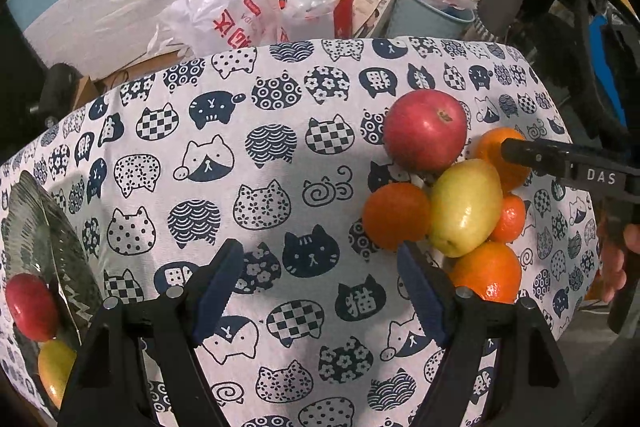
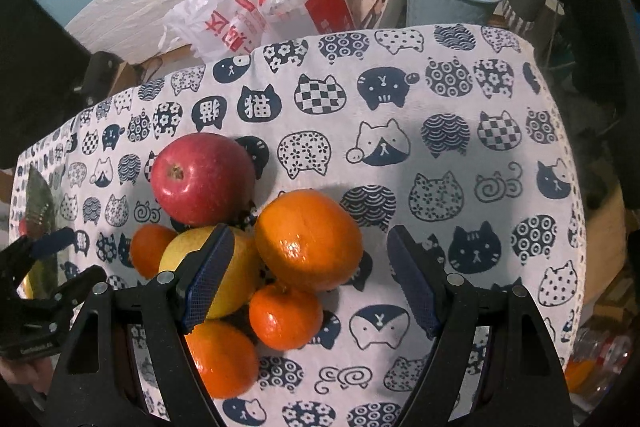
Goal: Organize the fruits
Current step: 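Grasp a large orange with right tool while left tool approaches another orange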
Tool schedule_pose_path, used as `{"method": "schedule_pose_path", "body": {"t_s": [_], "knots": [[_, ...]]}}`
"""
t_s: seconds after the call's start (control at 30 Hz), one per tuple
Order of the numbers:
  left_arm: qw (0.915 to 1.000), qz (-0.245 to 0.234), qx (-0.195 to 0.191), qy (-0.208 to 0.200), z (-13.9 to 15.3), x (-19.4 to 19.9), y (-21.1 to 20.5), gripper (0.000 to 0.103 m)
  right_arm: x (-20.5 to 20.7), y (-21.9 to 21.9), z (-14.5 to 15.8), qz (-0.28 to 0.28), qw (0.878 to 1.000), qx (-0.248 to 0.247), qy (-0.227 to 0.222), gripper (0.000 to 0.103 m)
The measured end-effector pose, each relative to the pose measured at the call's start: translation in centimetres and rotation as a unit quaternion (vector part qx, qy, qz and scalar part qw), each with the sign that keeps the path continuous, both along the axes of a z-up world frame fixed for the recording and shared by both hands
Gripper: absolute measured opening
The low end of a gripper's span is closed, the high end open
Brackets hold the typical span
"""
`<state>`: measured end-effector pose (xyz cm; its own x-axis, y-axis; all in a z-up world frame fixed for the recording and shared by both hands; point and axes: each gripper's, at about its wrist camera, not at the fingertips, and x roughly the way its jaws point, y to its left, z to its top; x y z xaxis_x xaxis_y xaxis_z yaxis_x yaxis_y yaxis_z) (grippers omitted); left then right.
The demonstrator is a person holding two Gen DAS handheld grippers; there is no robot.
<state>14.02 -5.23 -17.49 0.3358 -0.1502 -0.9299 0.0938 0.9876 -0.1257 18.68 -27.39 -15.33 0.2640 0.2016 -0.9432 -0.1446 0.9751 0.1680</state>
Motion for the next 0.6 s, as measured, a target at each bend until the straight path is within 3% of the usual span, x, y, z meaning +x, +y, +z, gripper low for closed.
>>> {"method": "schedule_pose_path", "body": {"t_s": [0.27, 0.6], "knots": [[0.9999, 0.0, -0.014, 0.006, -0.5, 0.6, 0.2, 0.08, 0.8, 0.0, -1.7, -0.021, 0.999, 0.002, 0.025, 0.079], [0.9992, -0.026, -0.03, 0.009, -0.8, 0.8, -0.8, 0.08, 1.3, -1.3, -3.1, -0.057, 0.996, 0.041, 0.063, 0.077]]}}
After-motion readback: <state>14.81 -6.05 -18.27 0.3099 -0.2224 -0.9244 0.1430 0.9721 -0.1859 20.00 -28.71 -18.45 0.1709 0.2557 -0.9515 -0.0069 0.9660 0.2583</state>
